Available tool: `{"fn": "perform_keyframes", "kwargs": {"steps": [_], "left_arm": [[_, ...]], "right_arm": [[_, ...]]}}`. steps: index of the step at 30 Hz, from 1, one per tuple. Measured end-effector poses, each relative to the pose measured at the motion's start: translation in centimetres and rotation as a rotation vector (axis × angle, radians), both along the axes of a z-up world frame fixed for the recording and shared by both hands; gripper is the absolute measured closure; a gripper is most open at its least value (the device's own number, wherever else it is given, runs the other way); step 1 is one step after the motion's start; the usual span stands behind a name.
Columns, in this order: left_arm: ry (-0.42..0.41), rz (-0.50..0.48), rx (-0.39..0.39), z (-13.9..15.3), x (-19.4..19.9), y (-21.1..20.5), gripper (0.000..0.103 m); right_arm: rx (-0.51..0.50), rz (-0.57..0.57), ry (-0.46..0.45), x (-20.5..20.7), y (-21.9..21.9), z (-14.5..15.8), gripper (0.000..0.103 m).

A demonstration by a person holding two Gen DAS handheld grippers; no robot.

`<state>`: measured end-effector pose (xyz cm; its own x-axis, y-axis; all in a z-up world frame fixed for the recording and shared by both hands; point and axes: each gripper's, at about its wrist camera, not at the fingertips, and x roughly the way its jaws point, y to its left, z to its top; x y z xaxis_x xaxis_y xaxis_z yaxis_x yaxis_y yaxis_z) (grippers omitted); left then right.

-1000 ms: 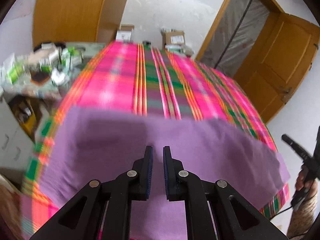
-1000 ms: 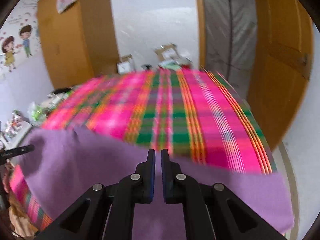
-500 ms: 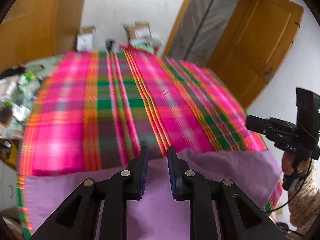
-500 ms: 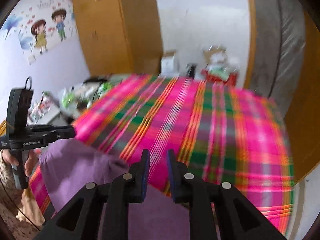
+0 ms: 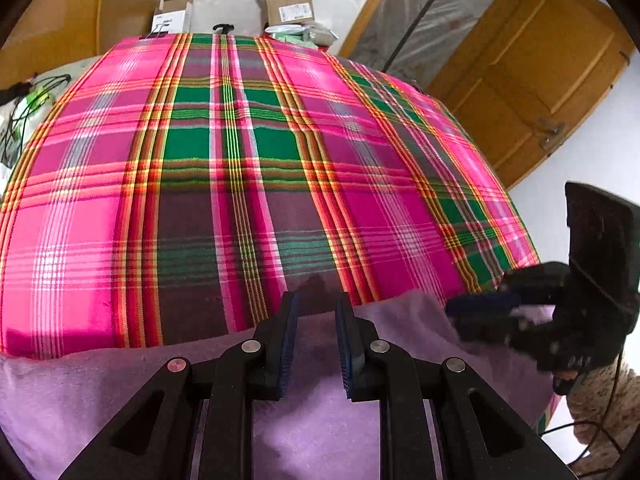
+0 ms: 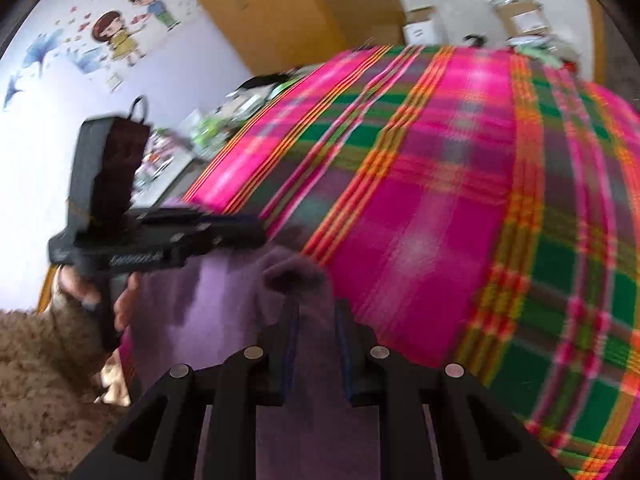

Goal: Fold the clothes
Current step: 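Grasp the lilac garment's edge with the right gripper while the left gripper holds another edge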

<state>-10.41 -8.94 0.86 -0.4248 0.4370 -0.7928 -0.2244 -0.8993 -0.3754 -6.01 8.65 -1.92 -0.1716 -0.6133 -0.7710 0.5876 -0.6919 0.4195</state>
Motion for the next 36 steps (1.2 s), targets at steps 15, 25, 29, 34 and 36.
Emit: {"fn": "perform_keyframes", "kwargs": {"steps": [15, 25, 29, 34, 36], "left_arm": [[-0.015, 0.023, 0.043, -0.6, 1.1, -1.4, 0.083], [-0.008, 0.028, 0.049, -0.6, 0.9, -1.8, 0.083], [0.001, 0.038, 0.058, -0.5, 0.7, -2.0, 0.083], [-0.005, 0.039, 0.049, -0.6, 0.6, -1.7, 0.083], [0.001, 0.042, 0.050, -0.4, 0.8, -1.8, 0.083]], "right_arm": [[0.077, 0.043, 0.053, -0.9, -1.5, 0.1, 0.078], [0.114, 0.130, 0.101, -1.7, -3.8, 0.3, 0.095], [0.107, 0.126, 0.169, -2.0, -3.6, 1.6, 0.096], [0.153, 0.135, 0.158, -3.7, -4.9, -0.1, 0.096], [0.166, 0.132, 0.149, -4.0, -4.9, -0.9, 0.096]]}}
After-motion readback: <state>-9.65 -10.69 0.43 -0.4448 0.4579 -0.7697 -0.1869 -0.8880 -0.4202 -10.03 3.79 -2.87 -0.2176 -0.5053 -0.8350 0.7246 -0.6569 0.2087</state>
